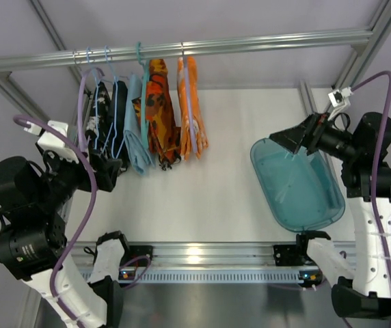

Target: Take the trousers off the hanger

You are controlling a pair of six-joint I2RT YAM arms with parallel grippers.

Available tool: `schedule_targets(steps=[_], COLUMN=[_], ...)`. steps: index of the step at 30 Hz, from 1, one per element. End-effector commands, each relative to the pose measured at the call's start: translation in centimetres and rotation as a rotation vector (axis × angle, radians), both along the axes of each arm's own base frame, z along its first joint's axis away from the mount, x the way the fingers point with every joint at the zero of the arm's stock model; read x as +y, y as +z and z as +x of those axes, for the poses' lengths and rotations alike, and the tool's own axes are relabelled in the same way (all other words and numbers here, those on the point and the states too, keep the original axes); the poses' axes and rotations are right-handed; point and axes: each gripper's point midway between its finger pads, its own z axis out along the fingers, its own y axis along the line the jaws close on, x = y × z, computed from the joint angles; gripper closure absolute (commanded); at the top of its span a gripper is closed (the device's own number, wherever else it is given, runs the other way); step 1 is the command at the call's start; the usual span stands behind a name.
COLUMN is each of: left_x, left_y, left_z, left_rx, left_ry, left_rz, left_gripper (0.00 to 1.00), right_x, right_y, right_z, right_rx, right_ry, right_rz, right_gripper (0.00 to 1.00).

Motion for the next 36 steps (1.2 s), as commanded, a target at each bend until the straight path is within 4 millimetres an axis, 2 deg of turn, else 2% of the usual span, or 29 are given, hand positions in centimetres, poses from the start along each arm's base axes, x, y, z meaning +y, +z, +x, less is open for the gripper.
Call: schedule_targets(steps=[1,2,3,5,8,10,11,12,13,14,18,19,20,21,22,28,36], left_x=[-0.5,-0.5,-0.5,-0.4,-0.8,-1.2,-1.3,-1.3,-1.4,-1.4,-1.3,-1.3,-1.3,-1.3,-1.3,-1.0,-0.6], left_y=[1.0,1.1,1.1,1.6,2.3,2.5,2.5,2.6,2.7,2.7,3.0,3.0,2.9,2.9,2.7,1.9,0.7], left_z=[1.7,2.0,2.2,2.8,3.2,3.5,3.6,4.0,4.0,4.2,4.6,4.6,4.7,4.7,4.7,4.9,5.5], left_rx=[0.020,0.023,0.024,0.019,0.005,0.014,0.020,0.029,0.031,0.031,0.031,0.030,0.030,0.030,0.031,0.044,0.078], left_ry=[-0.025,-0.028,-0.030,-0.023,-0.036,-0.060,-0.066,-0.068,-0.077,-0.076,-0.070,-0.072,-0.073,-0.076,-0.072,-0.065,-0.059], left_rz=[-0.096,-0.103,-0.111,-0.140,-0.177,-0.212,-0.222,-0.236,-0.243,-0.248,-0.265,-0.265,-0.265,-0.260,-0.257,-0.240,-0.241], left_gripper=[0.01,0.01,0.01,0.01,0.01,0.02,0.02,0.03,0.04,0.04,0.04,0.04,0.05,0.05,0.05,0.07,0.08], right_x=[2.1,2.6,3.7,5.6,7.3,9.2,10.0,11.2,12.1,13.3,16.4,17.1,17.9,18.3,19.1,22.1,24.5], right_y=[5.6,5.7,6.6,7.2,7.0,7.1,7.1,7.6,7.2,7.9,7.2,6.5,6.7,6.7,5.9,5.2,6.1], right_z=[1.1,1.8,1.8,1.9,3.4,2.9,3.4,2.9,3.4,2.8,3.2,3.9,3.9,4.1,4.8,6.1,5.8], right_rx=[-0.017,0.006,-0.018,-0.036,-0.048,-0.066,-0.079,-0.116,-0.102,-0.132,-0.117,-0.116,-0.143,-0.161,-0.152,-0.147,-0.198], right_ry=[0.069,0.076,0.101,0.150,0.162,0.239,0.257,0.296,0.311,0.351,0.398,0.399,0.406,0.409,0.412,0.470,0.544], right_rz=[0.229,0.245,0.256,0.271,0.273,0.276,0.281,0.295,0.306,0.328,0.381,0.375,0.385,0.382,0.374,0.396,0.427], right_gripper=[0.01,0.01,0.01,0.01,0.01,0.01,0.01,0.01,0.01,0.01,0.01,0.02,0.05,0.09,0.10,0.21,0.35])
